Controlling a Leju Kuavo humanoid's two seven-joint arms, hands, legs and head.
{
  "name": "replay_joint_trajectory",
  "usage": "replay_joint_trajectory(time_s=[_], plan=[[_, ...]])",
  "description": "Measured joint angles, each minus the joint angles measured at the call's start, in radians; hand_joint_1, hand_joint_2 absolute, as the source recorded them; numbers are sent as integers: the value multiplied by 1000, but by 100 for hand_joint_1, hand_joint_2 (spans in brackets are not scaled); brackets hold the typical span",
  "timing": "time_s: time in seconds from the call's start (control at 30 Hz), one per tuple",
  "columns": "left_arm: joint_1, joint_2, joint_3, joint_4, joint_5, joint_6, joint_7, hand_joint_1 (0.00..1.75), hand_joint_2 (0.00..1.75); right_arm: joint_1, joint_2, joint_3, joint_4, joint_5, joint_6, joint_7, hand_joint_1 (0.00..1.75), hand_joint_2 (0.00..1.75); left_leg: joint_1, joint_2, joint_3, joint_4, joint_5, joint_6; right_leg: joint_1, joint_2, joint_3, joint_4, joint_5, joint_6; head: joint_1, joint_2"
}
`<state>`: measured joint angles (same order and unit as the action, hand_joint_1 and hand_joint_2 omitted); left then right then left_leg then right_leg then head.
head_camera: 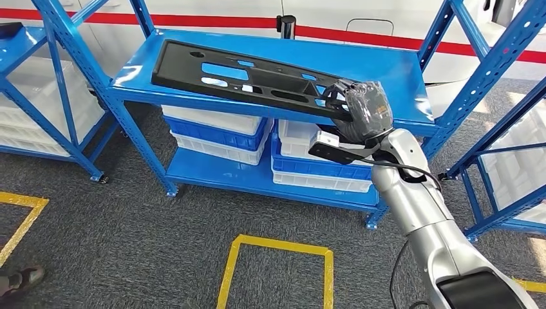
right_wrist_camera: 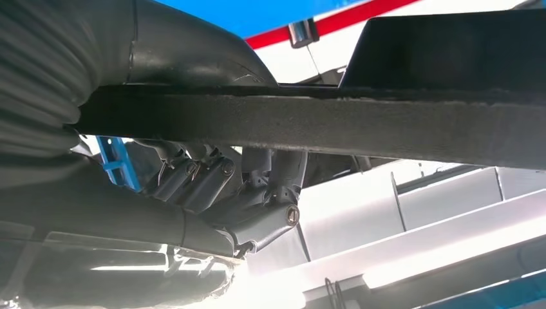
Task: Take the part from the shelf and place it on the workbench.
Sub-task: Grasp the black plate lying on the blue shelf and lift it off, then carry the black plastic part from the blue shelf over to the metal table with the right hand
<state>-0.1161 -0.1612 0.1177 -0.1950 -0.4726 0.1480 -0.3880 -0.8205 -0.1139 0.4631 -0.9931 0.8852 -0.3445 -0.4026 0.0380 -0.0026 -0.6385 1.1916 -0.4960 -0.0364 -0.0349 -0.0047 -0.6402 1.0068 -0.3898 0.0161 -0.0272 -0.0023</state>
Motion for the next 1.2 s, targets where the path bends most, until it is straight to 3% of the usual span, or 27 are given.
replay_joint_trajectory(time_s=[0.07, 0.1, 0.2, 0.27, 0.33, 0.37, 0.4, 0.43, 0.47, 0.5, 0.57, 0.6, 0.63, 0.7, 0.73, 0.8, 0.87, 0.9, 0.93, 1.0, 1.07, 1.1, 1.13, 1.2], plan=[[-1, 0, 0, 0, 0, 0, -2, 0, 175, 2, -1, 0, -6, 4, -3, 6, 173, 175, 0, -4, 90, -121, -5, 4, 0, 0, -15, 3, 17, 18, 0, 0], [-2, 0, 0, 0, 0, 0, -2, 0, 175, 3, -1, -1, -9, 4, -4, 8, 173, 175, -4, -6, 108, -152, -13, 12, 2, 0, -18, 1, 26, 27, 1, 0], [-1, 1, 1, 0, 0, -1, -3, 0, 175, 8, -4, 0, -11, 6, -8, 9, 173, 175, -18, -4, 94, -169, 9, 53, 1, -1, -29, -5, 45, 52, 1, 0], [-1, 1, 2, 0, 0, -1, -3, 0, 175, 13, -8, 0, -11, 6, -8, 10, 173, 175, -21, 2, 74, -177, 37, 80, -1, 0, -58, 47, -9, 45, 4, 0], [-1, 2, 5, 0, 0, -1, -3, 0, 175, 15, -9, -1, -12, 7, -8, 12, 173, 175, -25, 4, 42, -178, 64, 94, 0, 2, -97, 172, -102, 29, 7, 0], [0, 2, 7, 0, 0, -1, -3, 0, 175, 16, -10, -1, -13, 7, -7, 13, 173, 175, -28, 4, 24, -177, 78, 96, 2, 2, -108, 235, -132, 29, 7, 0], [1, 1, 9, 0, 0, 0, -4, 0, 175, 17, -10, -1, -13, 7, -7, 14, 173, 175, -30, 4, 6, -177, 91, 97, 4, 3, -105, 276, -143, 33, 7, 0], [3, 1, 10, 0, 0, 1, -5, 0, 175, 18, -10, -1, -13, 8, -6, 15, 173, 175, -32, 4, -11, -176, 105, 97, 6, 3, -87, 286, -137, 41, 7, 0], [4, 1, 12, 0, 0, 1, -6, 0, 175, 18, -10, -2, -14, 8, -5, 15, 173, 175, -34, 4, -28, -176, 118, 95, 7, 3, -51, 263, -120, 47, 7, 0], [6, 1, 14, 0, 0, 2, -8, 0, 175, 17, -9, -2, -15, 8, -4, 15, 173, 175, -35, 4, -42, -175, 131, 93, 9, 3, 3, 205, -110, 48, 7, 0], [8, -1, 16, 0, 0, 4, -11, 0, 175, 15, -7, -4, -22, 8, -3, 15, 173, 175, -38, 4, -62, -174, 155, 84, 19, 2, 111, 65, -123, 37, 5, 0], [9, -2, 16, 0, 0, 4, -12, 0, 175, 14, -7, -6, -26, 8, -3, 15, 173, 175, -38, 5, -65, -175, 165, 78, 25, 2, 141, 16, -136, 29, 4, 0], [10, -3, 16, 0, -1, 5, -12, 0, 175, 13, -7, -8, -29, 7, -4, 15, 173, 175, -37, 5, -66, -178, 174, 72, 31, 2, 149, -6, -143, 23, 4, 0], [12, -3, 17, 0, -4, 5, -12, 0, 175, 14, -8, -10, -32, 6, -5, 15, 173, 175, -33, 5, -68, -184, 185, 59, 28, 1, 135, -11, -126, 10, 5, 0], [14, -2, 17, 0, -6, 6, -12, 0, 175, 15, -8, -11, -33, 6, -6, 15, 173, 175, -31, 4, -76, -177, 169, 53, 23, -1, 130, -13, -113, 1, 5, 0], [16, -1, 17, 0, -9, 6, -11, 0, 175, 21, -10, -12, -39, 6, -7, 15, 173, 175, -26, 2, -108, -107, 79, 39, 11, -4, 110, -17, -82, -15, 5, 0], [17, 1, 17, 0, -10, 6, -11, 0, 175, 33, -13, -13, -50, 6, -9, 16, 173, 175, -21, 2, -140, 20, -17, 26, 11, -4, 80, -16, -54, -18, 5, 0], [16, 2, 17, 0, -11, 5, -11, 0, 175, 41, -15, -14, -56, 6, -11, 16, 173, 175, -18, 2, -144, 73, -32, 20, 11, -4, 64, -15, -41, -16, 5, 0], [16, 4, 17, 0, -11, 5, -11, 0, 175, 48, -16, -15, -60, 6, -11, 16, 173, 175, -13, 2, -135, 99, -25, 15, 9, -4, 48, -14, -30, -12, 5, 0], [15, 5, 17, 0, -11, 5, -10, 0, 175, 61, -21, -17, -69, 6, -12, 17, 173, 175, -4, 2, -61, 51, 15, 7, 5, -4, 18, -9, -9, 0, 5, 0], [12, 6, 17, 0, -11, 6, -11, 0, 175, 64, -26, -22, -83, 6, -12, 18, 173, 175, -1, -2, 43, -71, 12, 6, 4, -4, -7, 0, 8, 15, 5, 0], [10, 6, 17, 0, -12, 7, -11, 0, 175, 64, -28, -26, -90, 6, -12, 19, 173, 175, -2, -5, 74, -117, 1, 11, 5, -4, -14, 3, 16, 24, 6, 0], [9, 6, 17, 0, -13, 8, -11, 0, 175, 63, -29, -30, -96, 6, -12, 20, 173, 175, -7, -9, 87, -141, -7, 20, 7, -4, -19, 4, 23, 33, 7, 0], [11, 5, 17, 0, -15, 9, -12, 0, 175, 68, -33, -35, -101, 6, -11, 22, 173, 175, -15, -9, 78, -150, 6, 47, 6, -4, -24, -2, 39, 50, 8, 0]])
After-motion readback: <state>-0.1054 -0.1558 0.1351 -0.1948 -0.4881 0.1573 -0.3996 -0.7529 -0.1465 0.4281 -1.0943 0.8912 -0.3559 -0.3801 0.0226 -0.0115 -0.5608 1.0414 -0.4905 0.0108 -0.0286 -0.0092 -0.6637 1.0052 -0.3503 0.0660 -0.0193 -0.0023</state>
